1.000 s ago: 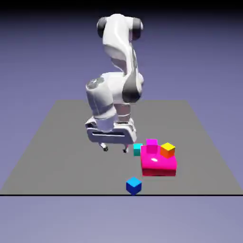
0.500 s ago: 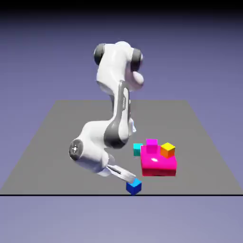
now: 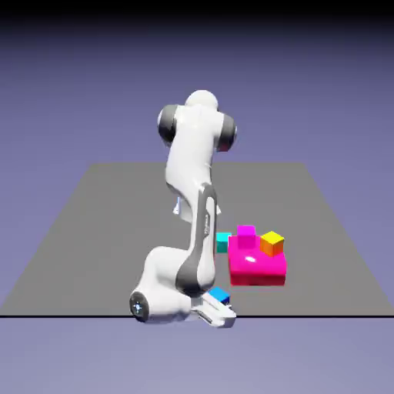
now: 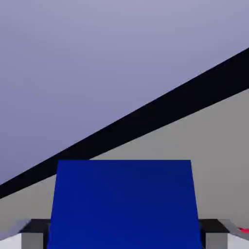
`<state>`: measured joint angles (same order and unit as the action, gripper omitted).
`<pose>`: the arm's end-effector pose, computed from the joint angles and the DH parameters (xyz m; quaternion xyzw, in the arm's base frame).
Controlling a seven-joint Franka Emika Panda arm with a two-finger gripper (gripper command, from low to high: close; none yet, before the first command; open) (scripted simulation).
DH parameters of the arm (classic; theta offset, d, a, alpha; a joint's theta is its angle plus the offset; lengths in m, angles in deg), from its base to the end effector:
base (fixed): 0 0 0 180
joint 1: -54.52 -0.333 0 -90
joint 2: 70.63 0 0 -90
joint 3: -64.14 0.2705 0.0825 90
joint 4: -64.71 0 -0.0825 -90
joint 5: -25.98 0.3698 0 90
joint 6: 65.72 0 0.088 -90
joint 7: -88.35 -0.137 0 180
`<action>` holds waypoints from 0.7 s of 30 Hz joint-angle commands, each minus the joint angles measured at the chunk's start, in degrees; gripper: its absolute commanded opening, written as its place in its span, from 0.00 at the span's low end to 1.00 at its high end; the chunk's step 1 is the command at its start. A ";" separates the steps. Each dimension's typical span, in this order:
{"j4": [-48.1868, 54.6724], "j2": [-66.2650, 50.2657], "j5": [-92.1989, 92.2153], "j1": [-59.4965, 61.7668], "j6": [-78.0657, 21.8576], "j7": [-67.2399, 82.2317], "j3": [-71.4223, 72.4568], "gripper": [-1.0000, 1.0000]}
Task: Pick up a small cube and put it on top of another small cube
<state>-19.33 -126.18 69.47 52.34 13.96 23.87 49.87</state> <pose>0.5354 -0.0061 0.0639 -0.5888 0.6218 0.5162 0.0153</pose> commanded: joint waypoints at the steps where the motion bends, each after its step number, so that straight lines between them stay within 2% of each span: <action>1: 2.08 -0.04 -0.54 0.83 -1.92 -0.71 -0.27 0.00; 4: 4.54 2.00 -1.40 0.92 -3.16 -2.23 -1.07 0.00; 21: -11.71 15.19 -43.48 -1.07 -3.29 13.51 27.69 0.00</action>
<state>-31.04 -110.99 26.10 51.27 10.67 37.35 77.55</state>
